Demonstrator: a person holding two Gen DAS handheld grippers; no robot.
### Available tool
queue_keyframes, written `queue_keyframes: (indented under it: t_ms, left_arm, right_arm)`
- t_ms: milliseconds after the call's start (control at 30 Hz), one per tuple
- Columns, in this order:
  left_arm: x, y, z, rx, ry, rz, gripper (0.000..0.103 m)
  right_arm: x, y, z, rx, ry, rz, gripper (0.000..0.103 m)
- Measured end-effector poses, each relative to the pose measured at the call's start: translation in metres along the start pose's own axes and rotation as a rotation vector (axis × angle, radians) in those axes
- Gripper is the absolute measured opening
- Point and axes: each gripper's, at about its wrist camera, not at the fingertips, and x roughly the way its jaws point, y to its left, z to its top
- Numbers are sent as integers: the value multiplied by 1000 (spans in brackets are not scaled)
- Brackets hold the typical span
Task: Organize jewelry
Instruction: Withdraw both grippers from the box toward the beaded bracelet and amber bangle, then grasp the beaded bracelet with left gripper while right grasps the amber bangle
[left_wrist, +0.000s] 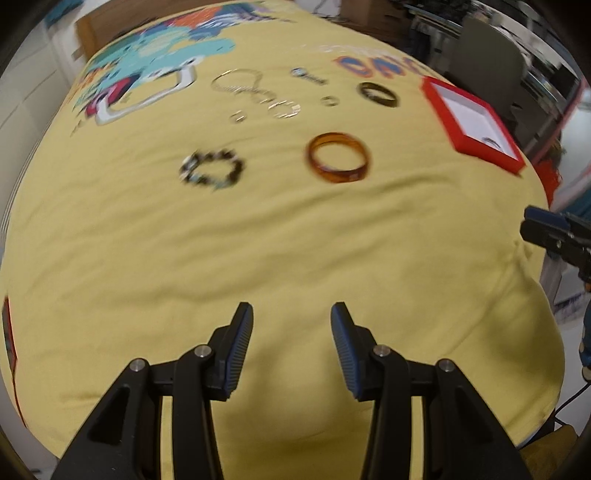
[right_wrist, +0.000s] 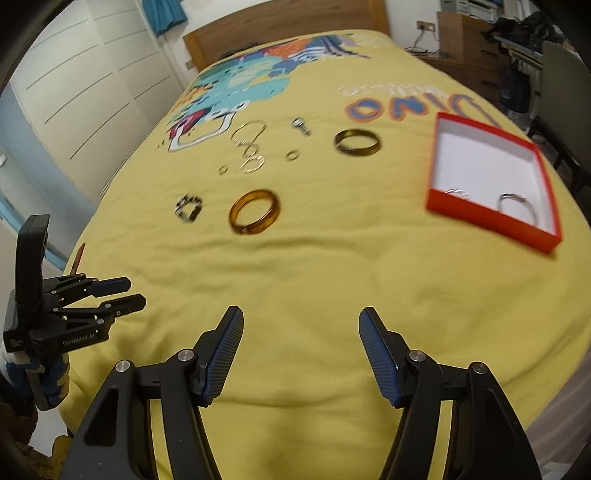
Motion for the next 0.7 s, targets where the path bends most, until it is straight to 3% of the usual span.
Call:
queue_keyframes:
  t_ms: [400,700]
  left_arm:
    - [23,79,38,-184,4,31,42]
    - [54,101,98,-172,10,56,42]
  right_arm:
    - [62,18,49,-20,28,64,49]
    - [107,21,85,-27,64,68,43]
